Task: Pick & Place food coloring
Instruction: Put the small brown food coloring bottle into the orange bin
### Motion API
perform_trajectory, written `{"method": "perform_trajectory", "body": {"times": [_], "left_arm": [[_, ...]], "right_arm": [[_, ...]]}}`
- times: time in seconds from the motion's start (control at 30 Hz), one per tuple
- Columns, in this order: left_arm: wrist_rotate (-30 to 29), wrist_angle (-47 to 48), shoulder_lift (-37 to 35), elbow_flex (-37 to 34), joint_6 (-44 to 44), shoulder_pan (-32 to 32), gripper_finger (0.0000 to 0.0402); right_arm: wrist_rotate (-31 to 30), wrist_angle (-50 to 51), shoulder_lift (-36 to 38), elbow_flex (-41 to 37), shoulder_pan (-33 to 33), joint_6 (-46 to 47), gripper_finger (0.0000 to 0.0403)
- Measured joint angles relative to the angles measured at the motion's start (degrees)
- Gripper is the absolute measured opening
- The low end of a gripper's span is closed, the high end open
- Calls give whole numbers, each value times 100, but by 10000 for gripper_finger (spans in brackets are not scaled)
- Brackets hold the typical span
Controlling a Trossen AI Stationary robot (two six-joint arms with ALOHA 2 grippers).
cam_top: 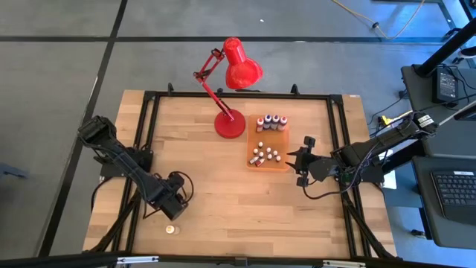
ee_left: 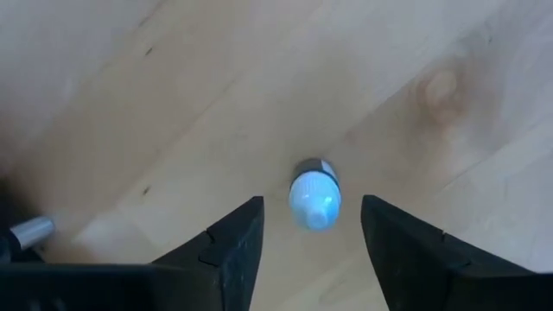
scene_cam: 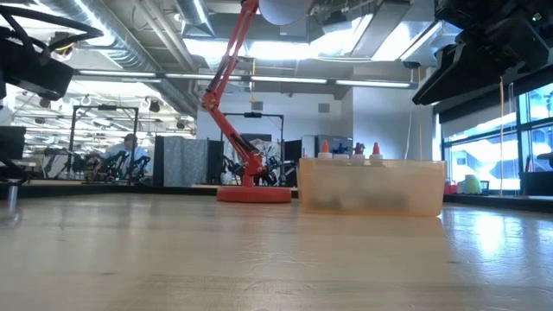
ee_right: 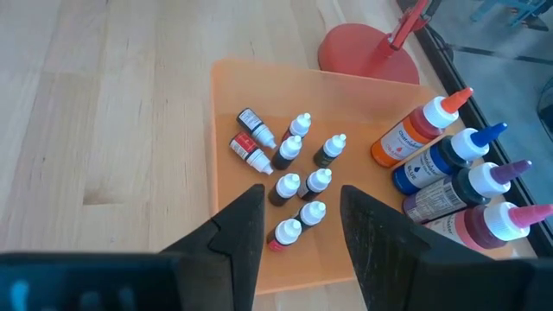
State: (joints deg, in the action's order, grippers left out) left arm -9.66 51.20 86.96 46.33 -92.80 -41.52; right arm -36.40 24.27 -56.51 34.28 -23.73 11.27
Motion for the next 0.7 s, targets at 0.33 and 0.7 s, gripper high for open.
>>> {"method": "perform_trajectory", "body": {"times": [0.33,0.7], "left_arm": [[-154,-2,0,0,-54,1,147],[-137,2,-2,0,-52,0,64]], "right_arm": [[0,1,0,0,1,0,155],[0,-4,0,0,0,-117,155]]}}
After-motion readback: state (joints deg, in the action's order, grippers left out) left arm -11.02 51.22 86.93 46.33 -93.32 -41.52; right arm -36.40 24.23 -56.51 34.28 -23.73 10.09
